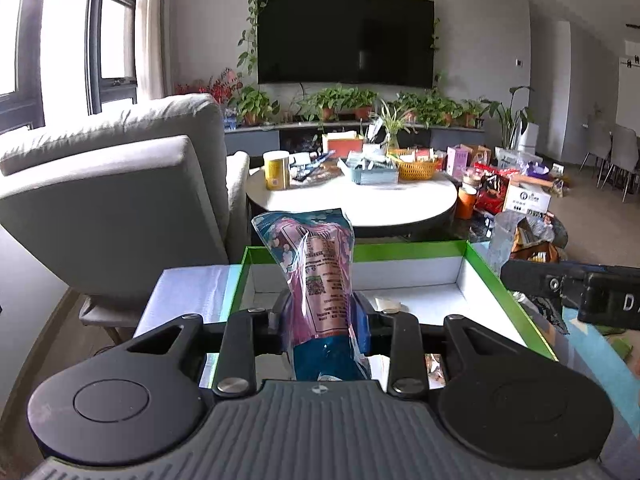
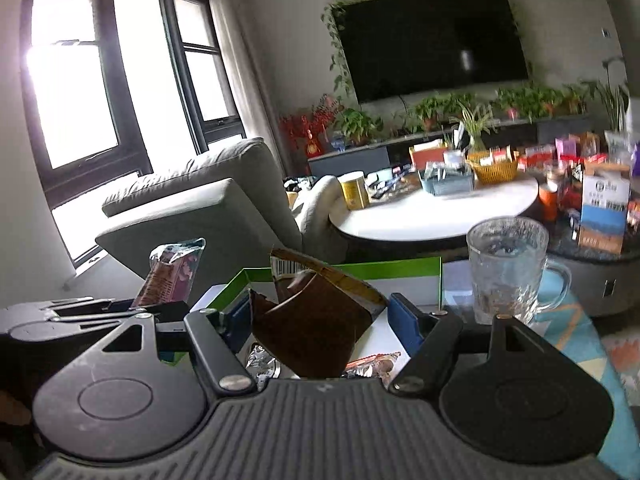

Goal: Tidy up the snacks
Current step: 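Carry both bags over the green box and open both tools to drop them, then grasp the black square packet with the left tool while the right tool grasps the dark bag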

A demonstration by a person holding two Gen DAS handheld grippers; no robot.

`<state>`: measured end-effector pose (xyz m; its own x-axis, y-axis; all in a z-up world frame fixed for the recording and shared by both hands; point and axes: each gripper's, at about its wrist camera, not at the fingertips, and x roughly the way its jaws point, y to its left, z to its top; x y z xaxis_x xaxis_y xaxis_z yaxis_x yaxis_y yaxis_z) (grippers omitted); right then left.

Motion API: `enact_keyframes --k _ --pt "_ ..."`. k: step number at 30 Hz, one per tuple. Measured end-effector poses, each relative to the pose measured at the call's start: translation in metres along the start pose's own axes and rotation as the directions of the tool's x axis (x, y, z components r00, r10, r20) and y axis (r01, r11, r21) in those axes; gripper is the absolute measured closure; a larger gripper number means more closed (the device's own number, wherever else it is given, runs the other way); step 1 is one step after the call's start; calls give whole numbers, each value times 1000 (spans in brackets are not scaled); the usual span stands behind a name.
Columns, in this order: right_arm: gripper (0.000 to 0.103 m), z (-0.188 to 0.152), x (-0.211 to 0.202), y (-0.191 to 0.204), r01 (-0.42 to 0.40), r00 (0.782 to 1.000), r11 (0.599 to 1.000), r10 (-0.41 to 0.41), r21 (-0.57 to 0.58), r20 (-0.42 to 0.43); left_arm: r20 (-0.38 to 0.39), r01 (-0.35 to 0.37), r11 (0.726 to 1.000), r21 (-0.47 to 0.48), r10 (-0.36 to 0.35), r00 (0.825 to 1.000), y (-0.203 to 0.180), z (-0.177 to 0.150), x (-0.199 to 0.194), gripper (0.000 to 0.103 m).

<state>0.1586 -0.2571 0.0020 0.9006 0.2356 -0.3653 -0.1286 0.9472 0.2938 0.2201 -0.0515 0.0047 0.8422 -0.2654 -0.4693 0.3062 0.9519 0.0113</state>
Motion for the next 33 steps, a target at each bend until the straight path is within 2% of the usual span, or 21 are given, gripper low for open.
enact_keyframes --k 7,15,17,25,33 --pt "45 1 18 -8 9 999 1000 -9 4 -36 -61 -10 1000 2 10 998 -3 -4 33 73" --pt "45 -8 38 -12 34 994 999 -34 -1 -103 -133 -17 1000 1 17 991 -1 -16 57 55" --pt "45 -11 41 -12 45 992 999 -45 1 -115 -143 -26 1000 6 27 989 -2 -19 59 53" --pt "45 -17 42 -14 63 987 998 -61 12 -150 -144 -52 999 9 53 988 3 -19 50 53" --pt "45 -22 24 -12 62 990 998 -60 6 -129 -123 -84 996 -7 83 989 17 -23 16 52"
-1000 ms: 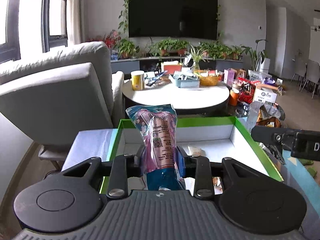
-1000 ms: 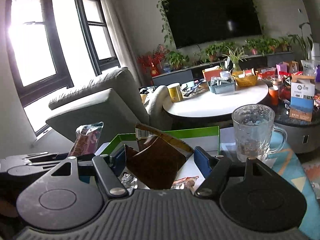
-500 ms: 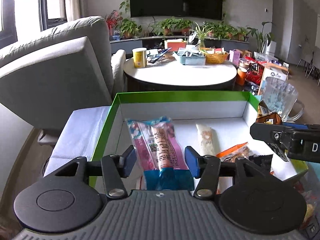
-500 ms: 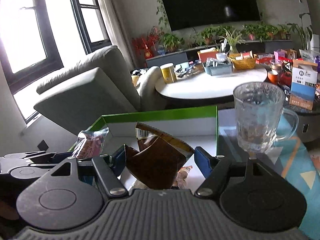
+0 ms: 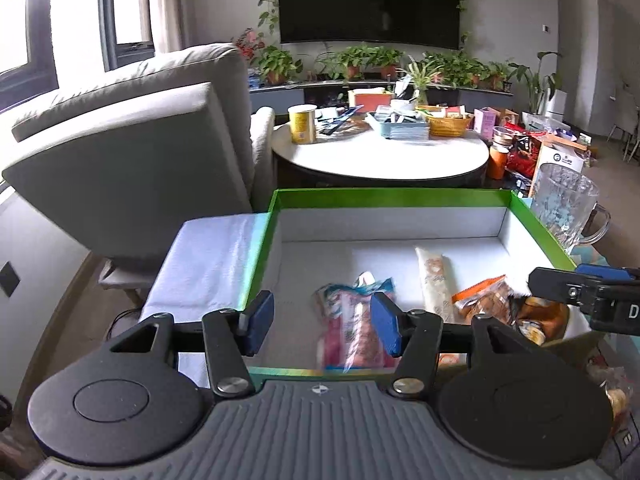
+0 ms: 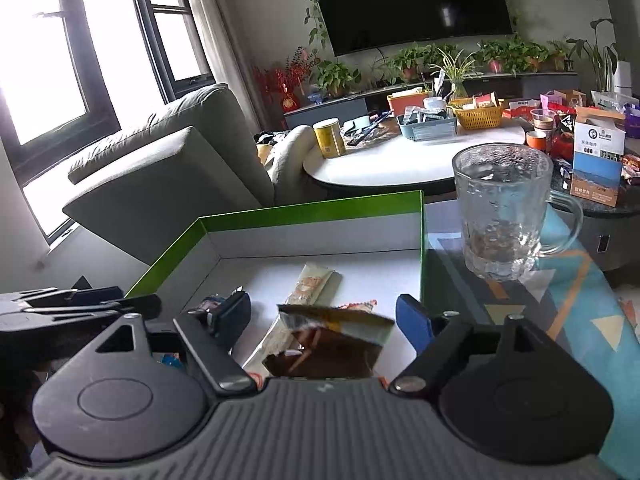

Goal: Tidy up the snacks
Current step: 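Grasp the black square packet with the left tool while the right tool grasps the dark bag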

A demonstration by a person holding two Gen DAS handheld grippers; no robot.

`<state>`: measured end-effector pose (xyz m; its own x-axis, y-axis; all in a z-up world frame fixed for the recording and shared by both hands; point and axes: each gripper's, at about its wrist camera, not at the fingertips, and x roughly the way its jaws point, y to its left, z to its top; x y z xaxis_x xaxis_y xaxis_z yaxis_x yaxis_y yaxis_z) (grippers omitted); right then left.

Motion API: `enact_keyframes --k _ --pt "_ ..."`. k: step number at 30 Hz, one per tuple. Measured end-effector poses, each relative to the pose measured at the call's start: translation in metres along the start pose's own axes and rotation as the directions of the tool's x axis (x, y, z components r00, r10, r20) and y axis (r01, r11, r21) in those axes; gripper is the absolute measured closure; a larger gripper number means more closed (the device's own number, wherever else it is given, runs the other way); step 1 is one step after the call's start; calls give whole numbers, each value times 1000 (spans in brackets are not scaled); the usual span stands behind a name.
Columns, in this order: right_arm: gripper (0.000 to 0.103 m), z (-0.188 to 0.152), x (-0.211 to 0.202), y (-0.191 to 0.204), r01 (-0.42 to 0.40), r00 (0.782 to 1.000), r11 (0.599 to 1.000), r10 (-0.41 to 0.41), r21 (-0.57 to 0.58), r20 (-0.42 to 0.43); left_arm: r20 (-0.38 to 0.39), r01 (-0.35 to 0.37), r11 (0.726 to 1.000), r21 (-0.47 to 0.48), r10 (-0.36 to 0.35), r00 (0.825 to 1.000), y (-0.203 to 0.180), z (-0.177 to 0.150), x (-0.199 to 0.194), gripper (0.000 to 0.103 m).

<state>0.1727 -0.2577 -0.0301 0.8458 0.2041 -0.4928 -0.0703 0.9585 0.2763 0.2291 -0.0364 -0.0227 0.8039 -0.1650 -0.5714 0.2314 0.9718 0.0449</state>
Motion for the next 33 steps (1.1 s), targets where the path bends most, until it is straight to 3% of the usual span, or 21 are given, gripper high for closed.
enact_keyframes --k 9,20,24,29,33 --pt "45 -12 -30 3 -3 1000 999 4 -43 22 -31 -28 999 -25 27 999 21 -25 -31 52" --pt "45 -28 -57 3 4 999 999 -2 -43 32 -130 -52 997 -61 44 990 35 -61 -32 52" --pt "45 -34 -62 5 -1 1000 998 3 -67 22 -143 20 1000 -21 -22 990 37 -68 -28 51" --pt "45 -42 -63 4 2 1000 997 -2 -73 -3 -94 134 990 42 -130 987 51 -76 -21 51" --pt "45 -46 -64 5 9 1000 997 -11 -77 -18 -114 269 963 5 -267 957 66 -75 -17 44"
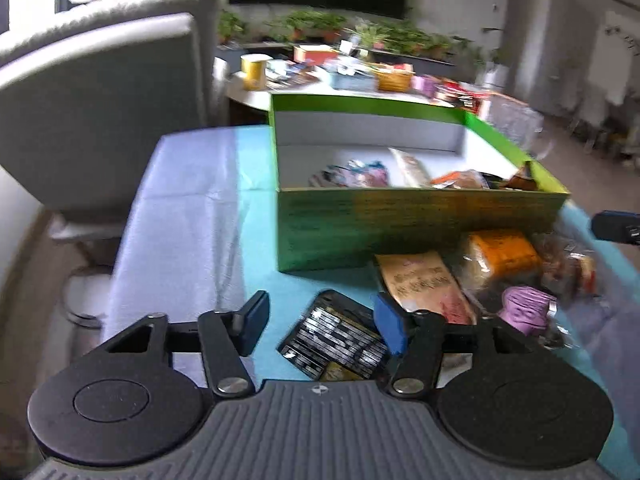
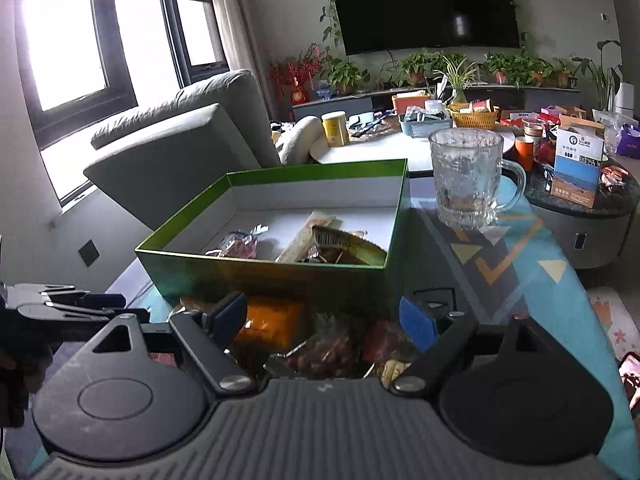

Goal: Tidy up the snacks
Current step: 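Grasp the black square packet with the left tool while the right tool grasps the dark bag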

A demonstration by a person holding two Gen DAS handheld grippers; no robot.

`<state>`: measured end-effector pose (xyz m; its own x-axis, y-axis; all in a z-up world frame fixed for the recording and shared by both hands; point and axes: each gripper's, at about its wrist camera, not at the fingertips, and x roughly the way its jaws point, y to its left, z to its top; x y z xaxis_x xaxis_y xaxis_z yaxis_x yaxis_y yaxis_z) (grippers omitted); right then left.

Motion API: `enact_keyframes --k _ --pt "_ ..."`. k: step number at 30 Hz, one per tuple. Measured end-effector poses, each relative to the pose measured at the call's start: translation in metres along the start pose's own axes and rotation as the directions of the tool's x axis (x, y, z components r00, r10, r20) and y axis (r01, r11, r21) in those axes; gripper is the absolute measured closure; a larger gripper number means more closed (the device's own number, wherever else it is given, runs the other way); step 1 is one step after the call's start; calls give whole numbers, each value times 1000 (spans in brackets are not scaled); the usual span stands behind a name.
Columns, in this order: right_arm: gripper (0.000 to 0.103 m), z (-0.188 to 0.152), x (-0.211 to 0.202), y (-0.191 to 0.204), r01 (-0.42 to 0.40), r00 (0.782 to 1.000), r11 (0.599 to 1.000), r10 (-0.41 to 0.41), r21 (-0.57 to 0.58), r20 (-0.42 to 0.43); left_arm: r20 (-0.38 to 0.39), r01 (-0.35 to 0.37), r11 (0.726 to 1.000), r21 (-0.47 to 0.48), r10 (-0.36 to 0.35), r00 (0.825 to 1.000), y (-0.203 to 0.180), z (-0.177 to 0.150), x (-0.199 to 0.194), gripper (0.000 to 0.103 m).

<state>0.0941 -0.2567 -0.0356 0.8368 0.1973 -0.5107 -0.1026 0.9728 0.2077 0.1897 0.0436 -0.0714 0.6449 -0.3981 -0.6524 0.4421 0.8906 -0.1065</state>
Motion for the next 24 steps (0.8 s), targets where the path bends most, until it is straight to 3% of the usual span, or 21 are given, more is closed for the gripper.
enact_keyframes --k 5,10,20,24 --pt "45 -4 -1 7 -17 1000 1000 16 -18 -18 -22 28 999 22 -28 999 8 -2 9 42" --pt "45 -14 -4 21 -61 997 995 57 -80 -52 -14 97 994 -42 -97 995 17 -12 10 41" --pt "44 -30 17 59 -159 979 975 136 -157 -151 28 49 998 -28 -49 998 -4 -42 -19 40" --pt "44 -35 31 68 -145 975 980 117 -140 -187 33 29 1000 -12 -29 999 -15 -55 -31 40"
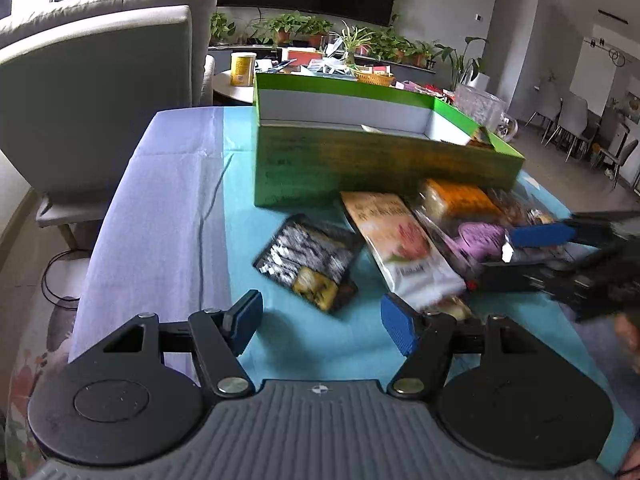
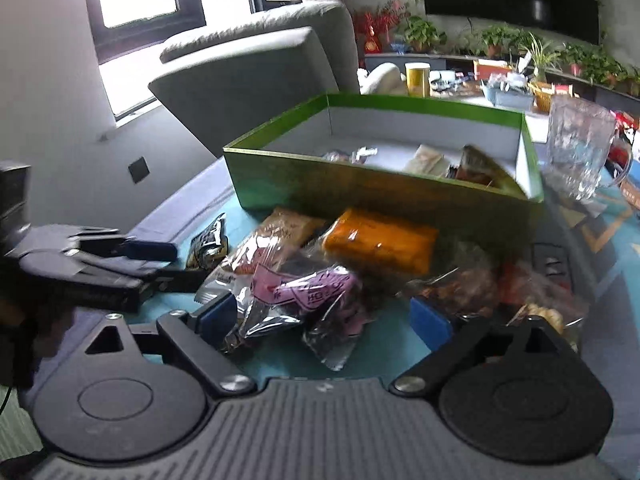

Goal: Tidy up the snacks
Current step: 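Grasp the black square packet with the left tool while the right tool grasps the dark bag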

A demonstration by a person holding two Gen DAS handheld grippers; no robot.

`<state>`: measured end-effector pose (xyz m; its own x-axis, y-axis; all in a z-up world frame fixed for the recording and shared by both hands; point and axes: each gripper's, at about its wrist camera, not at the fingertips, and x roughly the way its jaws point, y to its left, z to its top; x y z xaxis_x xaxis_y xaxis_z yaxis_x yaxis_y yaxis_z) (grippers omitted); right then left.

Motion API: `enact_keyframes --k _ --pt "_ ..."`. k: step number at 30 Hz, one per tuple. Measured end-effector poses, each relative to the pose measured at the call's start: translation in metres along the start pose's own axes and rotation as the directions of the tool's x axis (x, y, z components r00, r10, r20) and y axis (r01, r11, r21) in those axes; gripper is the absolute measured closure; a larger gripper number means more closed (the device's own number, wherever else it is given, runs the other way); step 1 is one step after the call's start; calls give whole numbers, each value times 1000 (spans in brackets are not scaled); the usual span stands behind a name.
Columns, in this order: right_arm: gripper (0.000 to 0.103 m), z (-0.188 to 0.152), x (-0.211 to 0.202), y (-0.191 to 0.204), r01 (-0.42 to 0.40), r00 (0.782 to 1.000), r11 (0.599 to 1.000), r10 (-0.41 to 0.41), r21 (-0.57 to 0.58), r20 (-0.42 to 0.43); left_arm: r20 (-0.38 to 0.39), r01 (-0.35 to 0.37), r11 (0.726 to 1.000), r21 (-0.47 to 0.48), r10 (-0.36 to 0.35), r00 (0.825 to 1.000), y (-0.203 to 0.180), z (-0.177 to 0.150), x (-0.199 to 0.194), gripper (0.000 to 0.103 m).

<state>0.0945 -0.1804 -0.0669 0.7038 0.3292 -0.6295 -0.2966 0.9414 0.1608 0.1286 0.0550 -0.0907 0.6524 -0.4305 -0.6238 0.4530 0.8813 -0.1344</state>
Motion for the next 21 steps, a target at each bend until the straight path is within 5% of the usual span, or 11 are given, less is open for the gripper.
enact_keyframes --k 8,16,21 --pt "44 4 16 -2 25 998 992 -19 127 -54 43 -73 986 148 68 997 -1 8 3 40" --pt "45 3 10 3 31 998 997 -27 71 -59 -38 64 970 233 -57 998 18 28 36 40" --pt "47 -2 4 3 22 998 999 -19 50 -65 -9 92 985 149 -92 996 26 27 35 46"
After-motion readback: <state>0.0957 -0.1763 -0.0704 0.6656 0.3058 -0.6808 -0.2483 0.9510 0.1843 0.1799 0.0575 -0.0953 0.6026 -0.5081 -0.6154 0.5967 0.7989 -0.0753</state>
